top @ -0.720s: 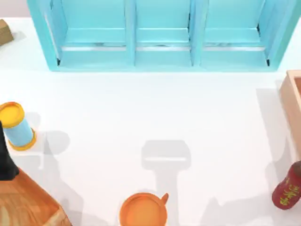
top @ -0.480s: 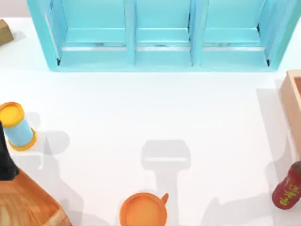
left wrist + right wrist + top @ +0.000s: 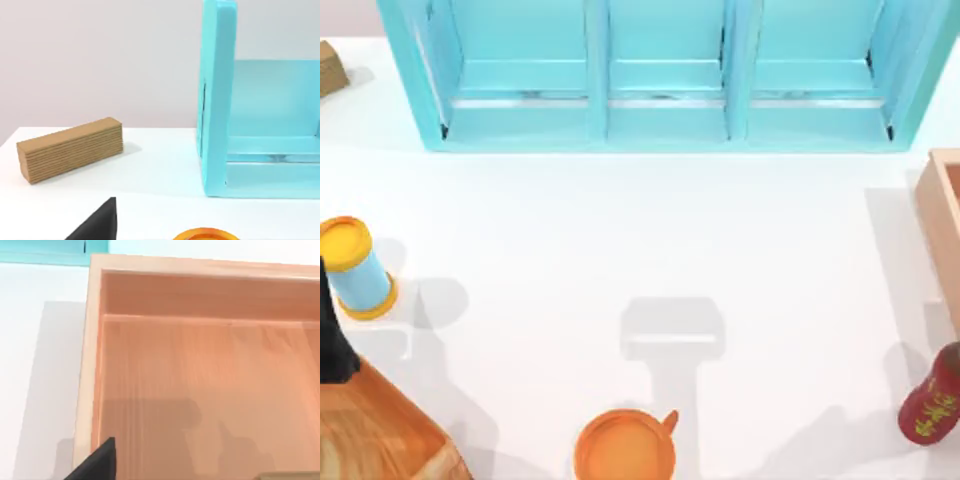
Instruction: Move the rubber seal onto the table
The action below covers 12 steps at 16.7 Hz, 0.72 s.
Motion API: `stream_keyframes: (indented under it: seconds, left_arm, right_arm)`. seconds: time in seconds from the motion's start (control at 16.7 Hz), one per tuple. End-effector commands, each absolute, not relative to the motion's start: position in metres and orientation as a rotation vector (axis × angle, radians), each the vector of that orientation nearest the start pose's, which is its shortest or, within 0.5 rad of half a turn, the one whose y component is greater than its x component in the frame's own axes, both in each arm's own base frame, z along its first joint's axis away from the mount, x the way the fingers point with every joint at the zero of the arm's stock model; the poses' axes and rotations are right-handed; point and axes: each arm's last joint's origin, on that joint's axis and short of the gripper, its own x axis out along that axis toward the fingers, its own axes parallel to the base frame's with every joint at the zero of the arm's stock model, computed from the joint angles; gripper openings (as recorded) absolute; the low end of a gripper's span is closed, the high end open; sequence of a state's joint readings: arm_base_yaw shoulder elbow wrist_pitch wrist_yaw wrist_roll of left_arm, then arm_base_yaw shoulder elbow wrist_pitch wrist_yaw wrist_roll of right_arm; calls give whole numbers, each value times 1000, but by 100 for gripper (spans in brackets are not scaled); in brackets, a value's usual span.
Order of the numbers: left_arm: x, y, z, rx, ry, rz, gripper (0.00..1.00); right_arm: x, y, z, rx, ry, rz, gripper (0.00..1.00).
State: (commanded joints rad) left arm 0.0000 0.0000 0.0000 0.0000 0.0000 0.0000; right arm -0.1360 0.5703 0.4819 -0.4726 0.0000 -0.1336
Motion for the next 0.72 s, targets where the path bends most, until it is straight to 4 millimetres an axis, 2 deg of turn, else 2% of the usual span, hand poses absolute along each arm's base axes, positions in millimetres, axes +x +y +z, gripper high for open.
stream_keyframes:
  seconds: [0.18, 0.3, 0.54, 0.72]
  left_arm:
    - [106, -1, 160, 0, 0, 0, 100]
    - [106, -1, 160, 0, 0, 0, 100]
    - [106, -1, 160, 0, 0, 0, 100]
    - [106, -1, 160, 0, 0, 0, 100]
  right_arm:
    - [169, -33, 246, -97, 865, -102, 100]
    - [194, -46, 251, -87, 1056, -93, 100]
    - [239, -73, 248, -44, 1370, -51, 100]
    - [259, -89, 244, -11, 1514, -20, 100]
